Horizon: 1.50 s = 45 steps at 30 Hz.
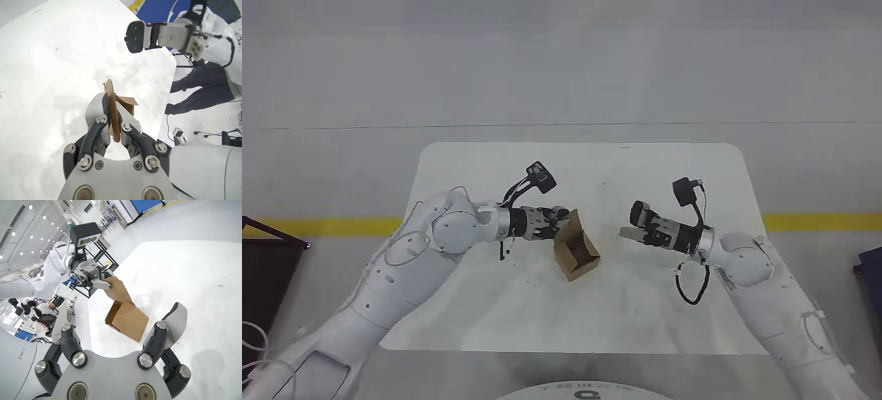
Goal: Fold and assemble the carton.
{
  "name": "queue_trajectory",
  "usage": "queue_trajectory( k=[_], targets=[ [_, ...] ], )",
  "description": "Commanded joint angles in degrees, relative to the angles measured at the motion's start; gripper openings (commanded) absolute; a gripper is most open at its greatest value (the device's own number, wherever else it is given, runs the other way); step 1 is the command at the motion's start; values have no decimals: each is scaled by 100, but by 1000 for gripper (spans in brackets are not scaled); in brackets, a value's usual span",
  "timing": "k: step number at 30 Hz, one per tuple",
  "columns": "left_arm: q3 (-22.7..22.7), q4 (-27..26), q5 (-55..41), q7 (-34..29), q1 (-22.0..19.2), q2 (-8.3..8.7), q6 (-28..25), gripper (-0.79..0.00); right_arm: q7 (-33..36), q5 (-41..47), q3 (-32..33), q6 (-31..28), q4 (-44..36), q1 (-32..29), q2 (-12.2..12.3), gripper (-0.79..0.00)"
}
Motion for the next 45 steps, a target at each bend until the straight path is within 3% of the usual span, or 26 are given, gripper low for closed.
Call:
queue_trajectory(
  k=[1,10,15,26,33,42,45],
  targets=[
    [-79,-107,51,-100,101,35,134,-785,8,-1,-36,18,10,34,-4,0],
    [-486,-632,6,0,720,154,918,-785,-16,3,-157,45,64,125,-21,0],
    [-467,-828,0,-294,846,191,594,-785,-34,0,-217,62,92,168,-30,0],
    [-467,-828,0,-294,846,191,594,-785,-124,-20,-279,39,134,159,-37,0],
    [-497,-816,139,155,894,171,784,-785,-172,-14,-288,31,200,125,-34,0],
    [-690,-920,-123,605,1411,202,1017,-785,-109,-2,-316,95,278,165,-30,0],
    [-729,-989,-148,654,1540,213,1113,-785,-1,-493,-329,193,166,216,-17,0]
  ],
)
